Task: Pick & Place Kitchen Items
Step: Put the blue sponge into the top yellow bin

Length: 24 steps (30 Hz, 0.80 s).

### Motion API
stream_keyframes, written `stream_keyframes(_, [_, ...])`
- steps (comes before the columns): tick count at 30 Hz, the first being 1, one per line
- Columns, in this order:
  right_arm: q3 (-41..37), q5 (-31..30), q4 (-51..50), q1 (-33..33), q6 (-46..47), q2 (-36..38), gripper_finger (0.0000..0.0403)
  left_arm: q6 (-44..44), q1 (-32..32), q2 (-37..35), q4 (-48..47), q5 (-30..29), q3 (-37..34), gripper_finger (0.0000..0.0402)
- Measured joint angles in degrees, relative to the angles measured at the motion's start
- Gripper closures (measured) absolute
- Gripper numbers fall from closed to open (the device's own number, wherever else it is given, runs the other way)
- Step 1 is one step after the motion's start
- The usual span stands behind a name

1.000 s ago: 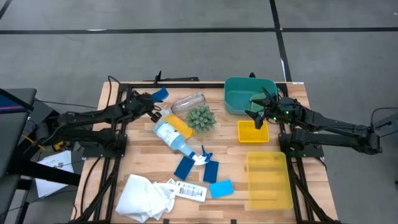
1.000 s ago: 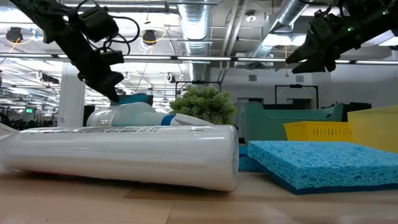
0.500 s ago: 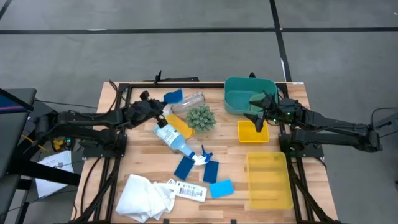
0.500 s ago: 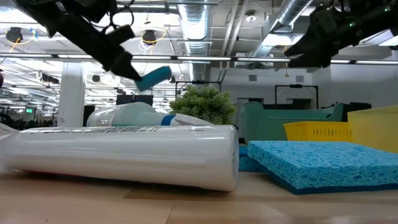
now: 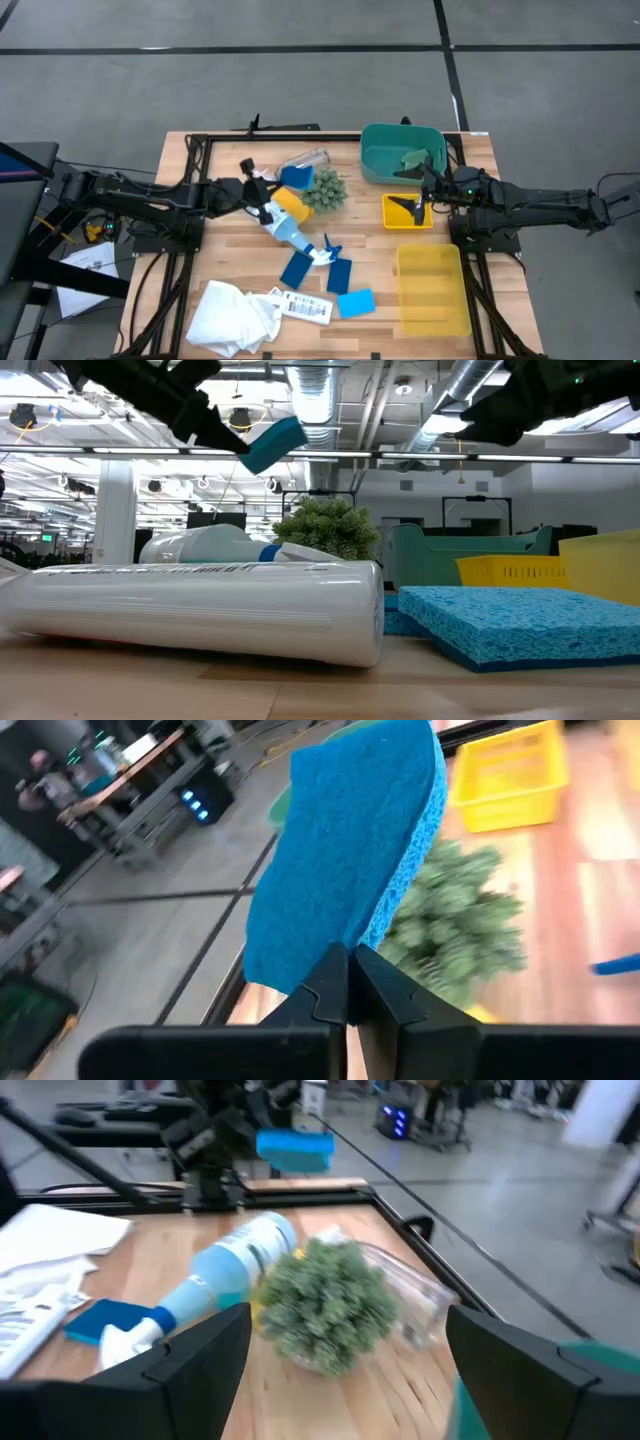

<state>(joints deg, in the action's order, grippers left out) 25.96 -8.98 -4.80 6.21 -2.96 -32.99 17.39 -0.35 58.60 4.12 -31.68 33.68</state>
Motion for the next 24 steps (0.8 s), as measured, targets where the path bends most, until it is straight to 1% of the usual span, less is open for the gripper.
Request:
stream_keyframes(7, [0.0, -0.1, 4.4, -6.6, -4.6, -0.8, 0.0076, 1.9, -3.6, 8.7, 0.3, 1.2, 6.3, 0.04])
stream_keyframes(11, [0.0, -0.5, 6.9, -9.7, -7.1, -2.7, 0.0076, 4.0, -4.3, 15.0, 3.1, 4.9, 10.4, 0.0399])
stream_keyframes(15, [0.0, -3.0, 8.9, -12.2, -9.4, -5.1, 0.0076, 7.0, -5.1, 20.6, 4.3, 8.2, 13.8, 0.04])
stream_keyframes(20, [0.9, -4.9, 11.2, -14.2, -9.2, -6.8, 0.0076, 10.9, -6.5, 26.1, 4.6, 8.0, 17.4, 0.0399])
stream_keyframes(24, [3.0, -9.5, 11.4, -15.2, -4.8, -7.2, 0.0076, 12.3, -7.5, 30.2, 4.8, 5.8, 20.9, 0.0399])
